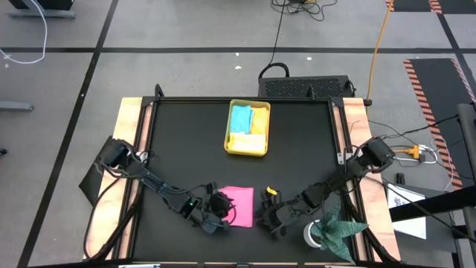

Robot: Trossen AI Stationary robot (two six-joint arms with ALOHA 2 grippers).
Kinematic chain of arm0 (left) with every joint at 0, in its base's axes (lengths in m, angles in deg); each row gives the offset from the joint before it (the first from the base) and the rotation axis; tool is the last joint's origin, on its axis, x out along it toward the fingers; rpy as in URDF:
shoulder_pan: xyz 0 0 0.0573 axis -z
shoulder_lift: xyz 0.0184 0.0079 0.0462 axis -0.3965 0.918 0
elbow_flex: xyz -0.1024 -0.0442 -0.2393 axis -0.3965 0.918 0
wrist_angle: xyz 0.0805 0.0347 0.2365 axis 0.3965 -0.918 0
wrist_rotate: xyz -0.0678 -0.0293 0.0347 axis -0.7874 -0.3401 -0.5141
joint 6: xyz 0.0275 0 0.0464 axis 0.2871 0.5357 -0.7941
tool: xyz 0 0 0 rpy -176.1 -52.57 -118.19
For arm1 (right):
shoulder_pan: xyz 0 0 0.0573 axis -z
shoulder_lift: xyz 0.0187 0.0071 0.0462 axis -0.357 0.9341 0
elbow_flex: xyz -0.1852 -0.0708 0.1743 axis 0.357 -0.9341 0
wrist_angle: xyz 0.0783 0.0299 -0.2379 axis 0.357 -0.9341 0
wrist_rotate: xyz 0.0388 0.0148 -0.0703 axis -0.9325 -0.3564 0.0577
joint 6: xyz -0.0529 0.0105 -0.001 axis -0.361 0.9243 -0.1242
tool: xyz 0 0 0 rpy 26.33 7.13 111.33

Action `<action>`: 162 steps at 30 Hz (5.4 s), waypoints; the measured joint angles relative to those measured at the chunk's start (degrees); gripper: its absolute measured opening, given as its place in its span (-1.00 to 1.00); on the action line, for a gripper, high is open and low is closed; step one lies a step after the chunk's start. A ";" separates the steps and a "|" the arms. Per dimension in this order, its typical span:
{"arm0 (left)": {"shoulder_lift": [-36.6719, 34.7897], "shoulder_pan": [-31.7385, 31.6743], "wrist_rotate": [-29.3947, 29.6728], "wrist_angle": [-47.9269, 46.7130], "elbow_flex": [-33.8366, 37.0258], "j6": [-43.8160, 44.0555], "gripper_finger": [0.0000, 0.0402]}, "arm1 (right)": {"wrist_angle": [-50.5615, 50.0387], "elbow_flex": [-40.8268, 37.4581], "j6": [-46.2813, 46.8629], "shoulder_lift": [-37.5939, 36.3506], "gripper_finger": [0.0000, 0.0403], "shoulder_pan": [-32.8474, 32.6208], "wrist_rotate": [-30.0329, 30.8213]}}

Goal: Fold microfiber towels
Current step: Fold the pink towel

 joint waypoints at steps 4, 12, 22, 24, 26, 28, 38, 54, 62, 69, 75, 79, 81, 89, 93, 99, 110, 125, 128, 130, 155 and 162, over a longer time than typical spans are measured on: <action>0.89 -0.87 -0.76 -1.48 0.00 -0.37 -0.52 | 0.77 0.00 -0.27 0.68 -0.17 0.36 -0.51; 3.89 -6.59 -0.89 -6.56 0.12 -3.18 -0.52 | 5.02 0.04 3.97 2.55 -0.18 8.06 -6.59; -0.59 -13.50 1.41 -15.74 0.07 -12.70 -0.52 | 0.16 -0.07 -7.82 1.77 -0.23 16.40 -9.60; -2.97 -14.27 2.52 -16.90 0.07 -14.78 -0.52 | -0.36 -0.07 -10.10 1.26 -0.23 17.24 -9.60; -5.48 -14.73 2.81 -17.23 0.06 -16.69 -0.52 | -1.98 -0.07 -11.78 0.10 -0.23 17.56 -9.59; -7.75 -14.78 2.78 -17.97 0.07 -17.76 -0.52 | -2.69 -0.04 -13.61 -1.23 -0.23 17.50 -9.62; -7.99 -6.94 -14.70 -11.73 -0.04 -14.57 -0.52 | -4.83 -0.03 -10.26 -2.33 -0.23 15.28 -14.15; 3.81 -3.95 -11.73 -13.09 -0.19 -15.67 -0.52 | -5.31 -0.02 -3.55 2.49 -0.91 17.51 -6.56; -1.13 -8.65 -0.73 -24.82 0.17 -25.41 -0.52 | -5.11 -0.02 8.47 1.70 -0.91 13.89 -5.08; -5.24 -8.56 -4.75 -26.53 0.17 -19.39 -0.52 | -1.78 -0.02 2.71 1.70 -0.79 11.30 -4.94; -4.92 -7.87 -6.14 -22.13 0.09 -20.21 -0.52 | -0.77 -0.02 0.09 1.73 -0.47 10.94 -7.07; -4.81 -7.87 -5.72 -23.89 0.11 -19.92 -0.52 | -3.41 -0.04 -0.80 0.12 -0.21 10.85 -7.91; -4.81 -7.87 -5.15 -23.65 0.11 -19.94 -0.52 | -5.75 -0.04 0.30 -1.84 -0.11 10.91 -6.40; -4.81 -7.83 -10.24 -12.75 0.11 -23.63 -0.52 | -13.17 -0.29 9.06 -7.65 -0.16 11.91 -4.78; -3.46 -8.39 -14.01 -9.76 0.02 -24.42 -0.52 | -11.41 -2.67 9.62 -5.71 -0.45 13.86 -4.70; 0.95 -8.63 -18.65 -9.89 0.04 -22.61 -0.52 | -11.36 -6.30 12.42 -5.07 -0.94 15.15 -4.81; -0.90 -6.74 -16.60 -9.18 0.07 -25.93 -0.52 | -9.85 -7.19 19.21 -9.79 -0.91 11.27 -5.07; -2.76 -6.71 -11.81 -14.70 0.11 -22.97 -0.52 | 20.68 -7.11 11.03 5.11 -1.00 23.96 -4.92; -2.44 -7.29 -10.70 -16.47 0.07 -20.62 -0.52 | 19.93 -7.12 11.20 7.54 -1.00 26.45 -4.89; -2.32 -7.43 -9.05 -17.54 0.10 -19.80 -0.52 | 18.91 -7.03 11.48 8.20 -1.00 27.45 -4.74; -1.90 -5.25 -7.30 -1.98 6.40 -9.85 -0.52 | 4.77 -7.13 13.87 0.55 -1.00 21.25 4.07; -1.90 -5.25 -10.08 21.68 15.72 -12.02 -0.52 | 4.86 -7.13 14.03 1.61 -1.00 21.86 4.03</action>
